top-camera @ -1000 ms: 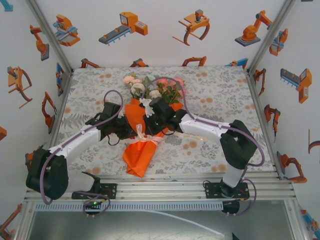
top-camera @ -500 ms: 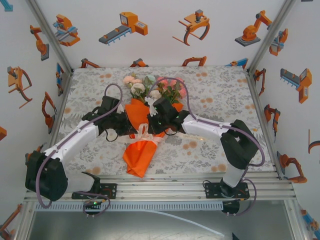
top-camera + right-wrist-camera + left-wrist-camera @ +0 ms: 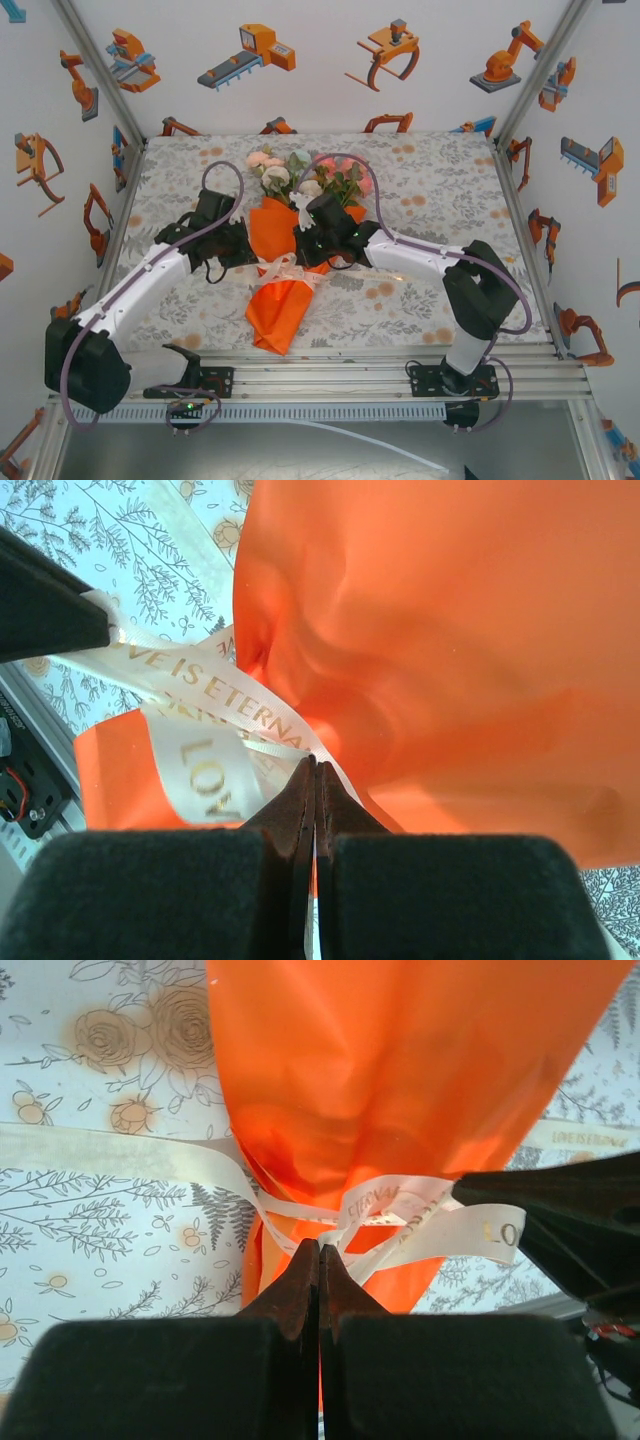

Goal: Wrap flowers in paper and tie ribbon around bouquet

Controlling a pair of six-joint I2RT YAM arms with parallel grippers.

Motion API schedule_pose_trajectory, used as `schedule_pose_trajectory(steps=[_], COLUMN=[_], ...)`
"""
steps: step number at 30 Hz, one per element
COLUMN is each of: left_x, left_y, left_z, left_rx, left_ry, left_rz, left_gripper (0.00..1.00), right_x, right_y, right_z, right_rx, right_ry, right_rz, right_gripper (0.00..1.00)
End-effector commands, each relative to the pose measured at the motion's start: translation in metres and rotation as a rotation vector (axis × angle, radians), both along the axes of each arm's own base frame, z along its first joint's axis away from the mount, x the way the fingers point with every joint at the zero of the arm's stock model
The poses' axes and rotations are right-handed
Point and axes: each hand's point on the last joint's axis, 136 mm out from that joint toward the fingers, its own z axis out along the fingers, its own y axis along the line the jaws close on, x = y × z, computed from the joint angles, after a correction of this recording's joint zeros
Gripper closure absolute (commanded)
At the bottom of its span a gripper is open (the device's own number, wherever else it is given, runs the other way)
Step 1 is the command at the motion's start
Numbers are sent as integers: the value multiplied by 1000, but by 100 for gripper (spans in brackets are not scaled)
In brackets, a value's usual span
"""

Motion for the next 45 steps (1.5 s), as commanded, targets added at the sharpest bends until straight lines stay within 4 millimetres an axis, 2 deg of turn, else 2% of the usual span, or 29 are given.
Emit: schedule_pose_trajectory(steps=[1, 5, 7, 9, 13, 16, 20, 25, 29, 31, 38, 42, 45], left_x=[-6, -17, -22, -25, -16, -2, 10, 18, 21, 21, 38, 50, 51], left_y=[-18, -31, -30, -38, -37, -23, -12, -9, -10, -10, -8, -20, -32], left_z=[27, 22, 8, -11, -31, -37, -41, -48, -50, -53, -55, -45, -39], left_rx=[-70, -121, -118, -127, -20, 30, 22, 2, -7, -6, -29, -94, -152], left_ry=[-43, 66, 178, 265, 228, 176, 157, 162, 165, 170, 161, 150, 172], left_rz=[-103, -97, -33, -25, -28, 34, 94, 120, 123, 124, 162, 147, 127], left_gripper=[100, 100, 100, 100, 100, 100, 100, 100, 100, 100, 100, 100, 100], right_x=[1, 2, 3, 5, 10, 9, 9, -7, -40, -48, -58, -65, -61], right_y=[-1, 2, 3, 3, -6, -12, -22, -27, -15, -8, 26, 39, 42], right_z=[11, 9, 5, 1, -5, -2, 11, 32, 41, 41, 38, 39, 48], right_rx=[24, 27, 25, 17, -2, -21, -32, -16, -26, -34, -41, -16, 33], right_ry=[-14, -1, 10, 18, 37, 26, -18, -72, -177, -203, -183, -175, -185], right_rz=[-14, -16, -22, -31, -74, -78, -94, -36, 133, 183, 282, 303, 261], right_gripper=[100, 100, 100, 100, 100, 93, 76, 70, 58, 54, 57, 57, 57])
